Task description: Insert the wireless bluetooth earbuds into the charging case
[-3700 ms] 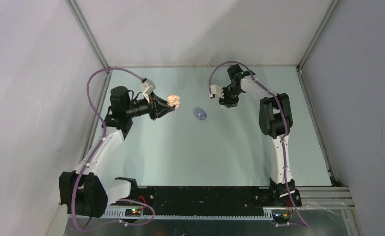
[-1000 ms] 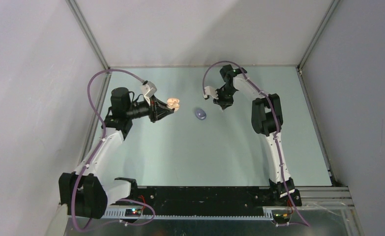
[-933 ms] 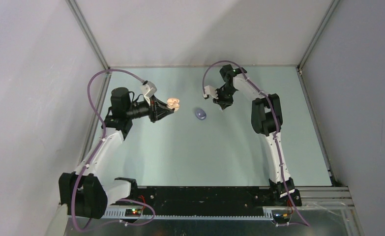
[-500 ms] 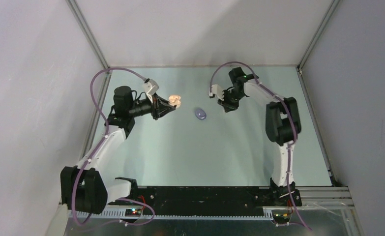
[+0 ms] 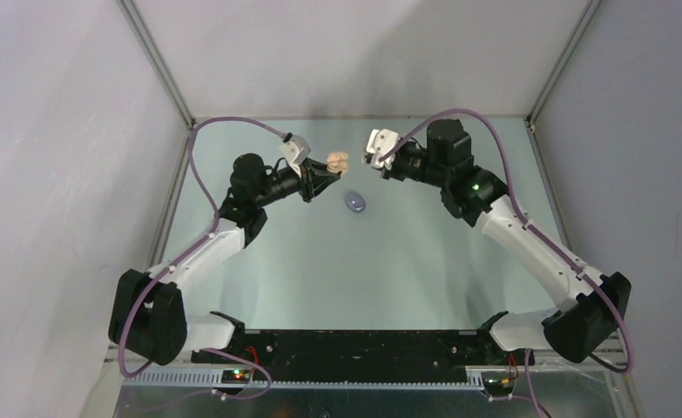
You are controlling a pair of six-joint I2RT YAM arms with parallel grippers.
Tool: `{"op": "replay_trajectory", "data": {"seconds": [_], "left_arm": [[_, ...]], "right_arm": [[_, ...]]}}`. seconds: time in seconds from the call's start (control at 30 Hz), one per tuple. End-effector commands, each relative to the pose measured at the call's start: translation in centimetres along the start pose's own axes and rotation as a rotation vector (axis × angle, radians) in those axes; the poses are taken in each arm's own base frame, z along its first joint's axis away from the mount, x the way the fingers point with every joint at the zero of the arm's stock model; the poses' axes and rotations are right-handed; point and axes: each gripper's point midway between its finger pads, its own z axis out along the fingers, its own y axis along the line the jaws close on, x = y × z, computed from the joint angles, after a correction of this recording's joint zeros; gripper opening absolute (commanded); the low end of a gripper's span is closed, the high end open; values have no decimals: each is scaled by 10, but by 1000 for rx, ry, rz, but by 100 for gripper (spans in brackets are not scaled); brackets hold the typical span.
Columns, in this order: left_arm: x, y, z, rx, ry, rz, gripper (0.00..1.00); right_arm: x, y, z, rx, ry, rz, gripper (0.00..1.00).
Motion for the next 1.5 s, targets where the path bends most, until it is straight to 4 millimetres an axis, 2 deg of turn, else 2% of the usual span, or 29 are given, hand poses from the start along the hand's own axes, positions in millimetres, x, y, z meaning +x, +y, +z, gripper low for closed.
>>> {"op": "replay_trajectory", "data": {"seconds": [0.0,0.1,0.3,0.53,1.0,1.47], "left_arm": [[-34,9,12,-86,-127,47,0],[-42,6,15,-93,-155,64,0],[-45,-3,15,-59,-161,84,0],[-49,-7,14,-50,-173,80,0],[-70,-12,11,-48,-223,38,0],[-84,-20,8,-16,-270,54,0]], "right_arm": [[-25,-14,6,172,-99,-43,0],[-39,-16,7,240,-141,-97,0],[-54,-26,11,347,-176,-157,0],[-66,-23,15,358,-210,-192,0],[-73,-15,26,396,-230,-358,0],[-73,-5,32,364,-253,-401,0]]}}
